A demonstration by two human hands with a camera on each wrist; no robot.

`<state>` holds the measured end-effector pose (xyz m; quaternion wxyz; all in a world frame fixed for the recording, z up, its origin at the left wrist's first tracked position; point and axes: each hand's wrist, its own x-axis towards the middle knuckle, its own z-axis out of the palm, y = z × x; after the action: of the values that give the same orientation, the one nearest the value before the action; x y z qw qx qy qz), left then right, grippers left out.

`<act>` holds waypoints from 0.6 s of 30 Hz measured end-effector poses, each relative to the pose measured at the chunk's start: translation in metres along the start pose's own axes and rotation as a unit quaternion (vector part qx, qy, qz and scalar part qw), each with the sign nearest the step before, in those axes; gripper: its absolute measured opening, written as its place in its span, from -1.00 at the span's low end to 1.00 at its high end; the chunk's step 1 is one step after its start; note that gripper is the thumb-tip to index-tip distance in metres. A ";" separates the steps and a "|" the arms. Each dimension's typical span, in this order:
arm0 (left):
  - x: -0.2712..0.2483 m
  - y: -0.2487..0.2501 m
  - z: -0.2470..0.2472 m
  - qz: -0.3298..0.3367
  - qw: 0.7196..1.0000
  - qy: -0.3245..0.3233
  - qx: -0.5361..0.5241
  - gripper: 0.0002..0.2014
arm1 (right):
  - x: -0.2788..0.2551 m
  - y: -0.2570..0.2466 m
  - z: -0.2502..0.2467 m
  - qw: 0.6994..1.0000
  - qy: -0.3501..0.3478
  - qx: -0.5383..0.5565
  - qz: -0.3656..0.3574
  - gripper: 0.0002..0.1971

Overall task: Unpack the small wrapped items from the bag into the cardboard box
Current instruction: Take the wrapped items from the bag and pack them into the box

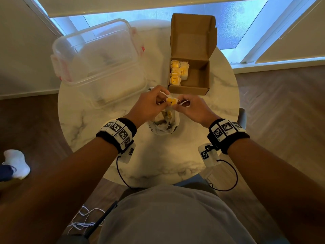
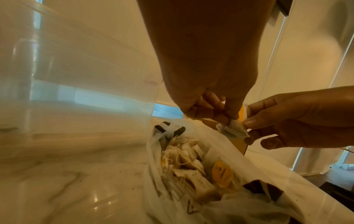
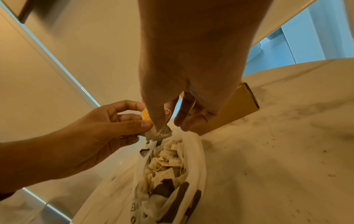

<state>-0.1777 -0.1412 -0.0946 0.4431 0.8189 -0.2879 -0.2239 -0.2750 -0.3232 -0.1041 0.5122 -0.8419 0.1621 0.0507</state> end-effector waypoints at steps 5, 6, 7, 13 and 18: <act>0.018 0.010 0.002 0.021 1.000 0.008 -0.019 -0.70 | 0.013 0.007 -0.012 1.000 0.029 -0.006 -0.001 -0.90; 0.024 0.012 0.002 0.030 0.999 0.012 -0.012 -0.71 | 0.017 0.007 -0.015 0.999 0.034 -0.011 -0.003 -0.89; 0.030 0.014 0.003 0.040 0.999 0.016 -0.002 -0.72 | 0.021 0.006 -0.020 0.999 0.039 -0.020 -0.004 -0.88; 0.072 0.001 0.009 0.066 0.996 0.014 0.061 -0.79 | 0.061 0.010 -0.052 0.994 0.098 -0.047 0.033 -0.87; 0.091 -0.020 0.020 0.062 0.988 -0.032 0.134 -0.80 | 0.102 0.022 -0.065 0.981 0.109 -0.134 0.083 -0.87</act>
<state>-0.1175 -0.2050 -0.1321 0.3328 0.8440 -0.3796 -0.1813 -0.1910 -0.4121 -0.1182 0.3682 -0.8869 0.2781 0.0218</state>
